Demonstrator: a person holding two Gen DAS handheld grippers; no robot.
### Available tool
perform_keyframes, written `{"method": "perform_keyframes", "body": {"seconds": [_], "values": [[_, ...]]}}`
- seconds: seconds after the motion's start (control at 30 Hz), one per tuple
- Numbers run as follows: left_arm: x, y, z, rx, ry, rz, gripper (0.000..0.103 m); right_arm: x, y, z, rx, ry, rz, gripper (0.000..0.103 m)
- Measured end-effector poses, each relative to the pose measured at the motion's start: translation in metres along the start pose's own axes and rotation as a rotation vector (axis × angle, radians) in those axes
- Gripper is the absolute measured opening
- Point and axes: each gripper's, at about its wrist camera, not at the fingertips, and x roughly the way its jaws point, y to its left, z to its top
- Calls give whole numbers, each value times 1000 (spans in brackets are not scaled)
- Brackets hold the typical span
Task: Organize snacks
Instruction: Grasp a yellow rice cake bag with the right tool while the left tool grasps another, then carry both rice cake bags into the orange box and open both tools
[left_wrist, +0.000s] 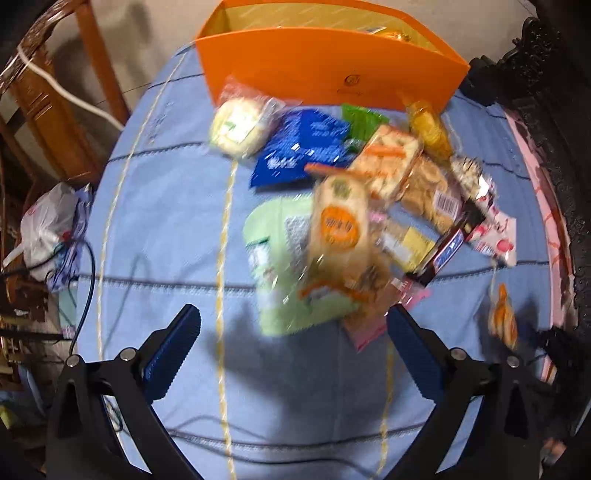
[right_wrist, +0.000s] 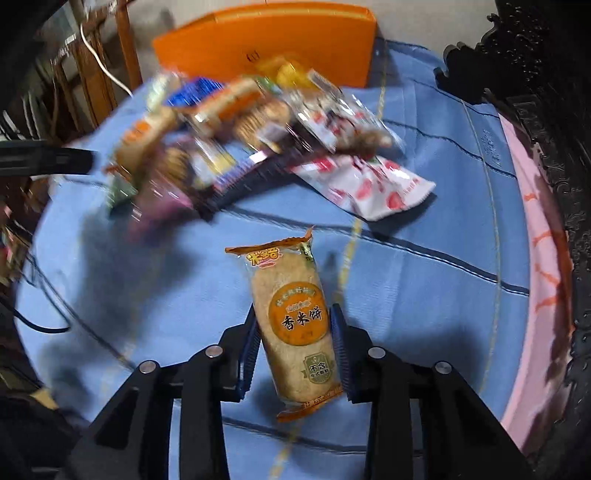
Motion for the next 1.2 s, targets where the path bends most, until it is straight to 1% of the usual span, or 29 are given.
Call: {"method": "perform_keyframes", "body": {"seconds": [0.03, 0.13, 0.23, 0.33, 0.37, 0.4, 0.47, 0.6, 0.63, 0.67, 0.7, 0.73, 0.77, 0.83, 0.93, 1.0, 1.07, 1.1, 1.2], "values": [[2, -3, 5, 6, 3, -2, 99, -1, 5, 1, 7, -5, 7, 36], [12, -12, 22, 21, 5, 24, 99, -1, 14, 6, 32, -5, 35, 36], [20, -17, 33, 25, 12, 31, 98, -2, 25, 9, 28, -5, 48, 36], [29, -17, 39, 28, 26, 31, 91, -7, 33, 10, 23, -6, 54, 36], [34, -16, 41, 24, 39, 22, 81, -7, 33, 11, 25, -5, 56, 36], [38, -14, 40, 23, 50, 15, 73, -8, 33, 12, 27, -6, 55, 36], [47, -11, 42, 7, 85, -11, 70, -9, 32, 13, 29, -6, 55, 36], [58, -6, 42, -15, 94, -41, 67, -11, 32, 15, 27, -9, 55, 36], [58, -5, 43, -23, 94, -51, 65, -12, 33, 14, 25, -10, 54, 36], [58, -4, 42, -28, 89, -66, 53, -12, 33, 14, 23, -11, 55, 36], [55, -3, 42, -26, 76, -53, 38, -13, 33, 14, 23, -13, 56, 36], [52, -1, 41, -19, 59, -42, 37, -14, 33, 14, 23, -16, 57, 36], [47, 1, 40, -15, 45, -62, 34, -16, 34, 15, 23, -21, 57, 36], [34, 5, 37, -5, 7, -86, 33, -20, 33, 17, 26, -34, 61, 36], [10, 14, 30, 17, -51, -73, 33, -25, 32, 21, 30, -52, 68, 36], [0, 19, 27, 12, -68, -65, 33, -28, 32, 25, 30, -65, 74, 36], [-12, 29, 26, -15, -74, -63, 33, -31, 33, 31, 29, -78, 78, 36], [-17, 26, 28, -24, -76, -65, 33, -32, 32, 34, 31, -86, 81, 36], [-30, 36, 37, -50, -96, -82, 33, -40, 32, 51, 37, -124, 97, 36]]}}
